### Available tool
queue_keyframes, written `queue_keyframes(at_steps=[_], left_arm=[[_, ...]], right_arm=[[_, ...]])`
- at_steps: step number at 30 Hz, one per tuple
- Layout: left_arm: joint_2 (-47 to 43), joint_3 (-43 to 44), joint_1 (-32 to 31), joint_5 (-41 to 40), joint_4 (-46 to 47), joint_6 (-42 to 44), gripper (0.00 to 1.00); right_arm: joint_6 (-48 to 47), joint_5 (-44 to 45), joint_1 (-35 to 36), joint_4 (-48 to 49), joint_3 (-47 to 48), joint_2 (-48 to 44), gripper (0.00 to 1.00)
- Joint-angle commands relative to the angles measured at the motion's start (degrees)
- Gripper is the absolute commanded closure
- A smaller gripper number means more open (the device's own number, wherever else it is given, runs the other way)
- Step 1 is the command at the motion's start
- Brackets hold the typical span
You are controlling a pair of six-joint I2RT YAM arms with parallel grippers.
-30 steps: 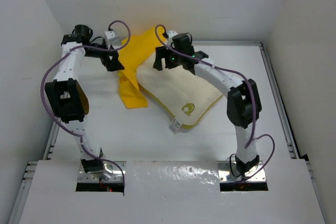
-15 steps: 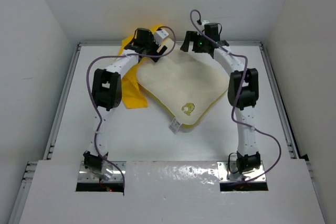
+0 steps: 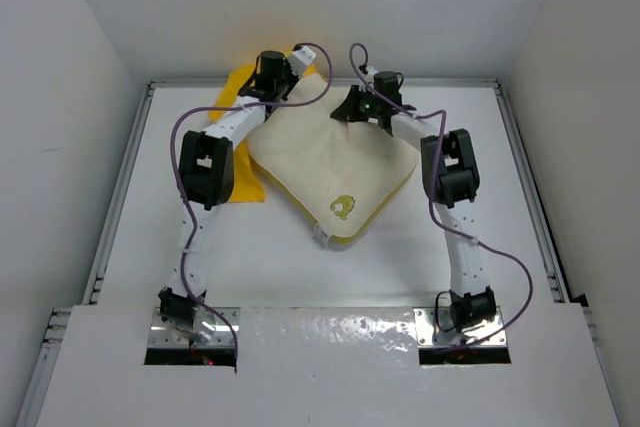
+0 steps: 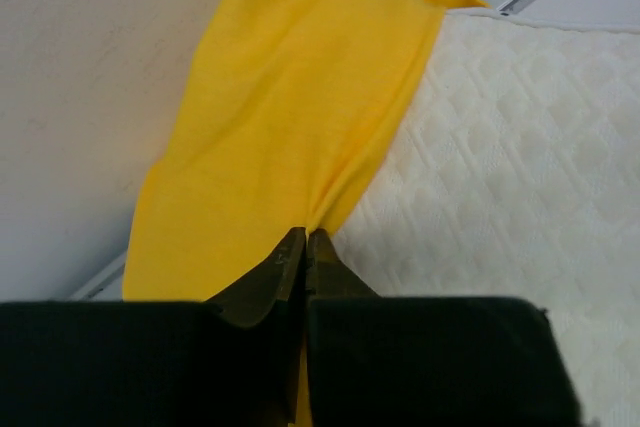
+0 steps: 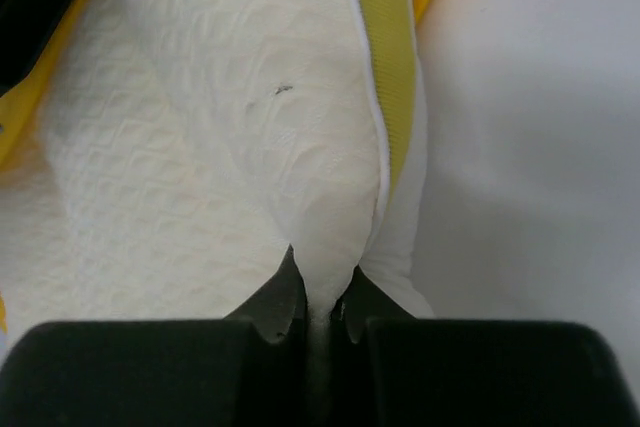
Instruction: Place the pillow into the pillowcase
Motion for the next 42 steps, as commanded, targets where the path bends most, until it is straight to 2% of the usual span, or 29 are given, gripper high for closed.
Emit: queue_keyframes(at_steps=[1,3,6,8,9,11,12,13,14,15,18,21,25,29,30,31,33,35,37,39,42], left_arm=[[-0.7,-0.4,0.4,-1.2,2.3,1.4,1.0],[-1.5,-0.6,0.7,0.0,1.8,2.1,1.0],[-3.7,0.8,1.4,7.0,-1.5,-0.1,1.0],[-6.5,3.4,1.6,18.4,-5.0,-2.8,1.0],[-7.3,4.1,1.5,26.7,-6.0,-3.3,1.0],[-8.2,9.2,1.1,34.2,-8.9,-5.0,1.0],[-8.3,10.8,1.0,40.5,-12.5,-5.0,1.0],[-8.4,12.0,0.9,43.5,-14.5,-3.9,1.0],[-8.9,13.0,0.9,46.1,-16.5,-3.2,1.0],[-9.3,12.9,0.9,50.1,-21.4,-2.1,1.0],[-10.4,11.1,0.9,54.6,-30.9,5.2,1.0],[-10.9,9.9,0.9,56.1,-36.7,8.3,1.0],[-11.5,10.1,1.1,58.4,-48.2,19.7,1.0],[-12.1,8.8,2.1,59.8,-57.8,27.3,1.0],[-12.2,8.9,2.1,59.9,-60.4,32.4,1.0],[-12.3,9.3,2.1,60.0,-65.8,35.1,1.0],[-12.8,8.8,2.7,59.8,-69.9,40.8,1.0],[-13.7,6.8,5.4,60.4,-69.5,39.9,1.0],[-15.6,2.4,7.7,61.2,-65.0,37.5,1.0],[-18.4,-2.2,9.4,60.1,-61.9,34.6,1.0],[-19.7,-5.1,9.5,59.1,-59.4,33.1,1.0]], right_arm=[[-1.8,-5.1,3.5,1.3,-3.9,-5.0,1.0],[-4.0,-4.4,4.3,-0.1,-4.6,-7.1,1.0],[-8.3,-3.5,6.0,-2.9,-5.1,-9.4,1.0],[-14.3,-0.7,8.3,-6.6,-4.8,-11.6,1.0],[-16.0,0.5,9.4,-8.0,-5.1,-12.4,1.0],[-18.3,2.6,11.7,-8.7,-5.4,-13.9,1.0],[-17.9,2.8,12.0,-7.4,-5.9,-15.4,1.0],[-16.7,2.5,12.2,-6.3,-7.8,-16.3,1.0],[-15.4,2.3,12.3,-1.1,-9.1,-17.3,1.0],[-13.6,2.4,12.2,1.3,-11.8,-19.4,1.0],[-11.5,3.8,12.3,7.7,-15.7,-22.3,1.0],[-7.0,6.4,12.0,14.7,-18.6,-24.8,1.0],[2.2,7.6,10.5,29.9,-25.3,-27.4,1.0],[6.4,10.9,10.2,34.7,-28.6,-28.8,1.0],[8.1,13.4,9.9,36.2,-29.6,-28.8,1.0],[10.4,14.4,8.5,39.7,-30.8,-28.4,1.0],[19.6,16.5,6.4,44.1,-34.5,-27.6,1.0],[24.1,18.6,3.9,46.6,-37.9,-27.3,1.0],[20.8,21.6,3.6,41.0,-38.6,-28.1,1.0],[18.6,20.3,4.6,38.5,-38.1,-28.4,1.0],[17.8,17.6,5.9,39.6,-39.2,-29.1,1.0]])
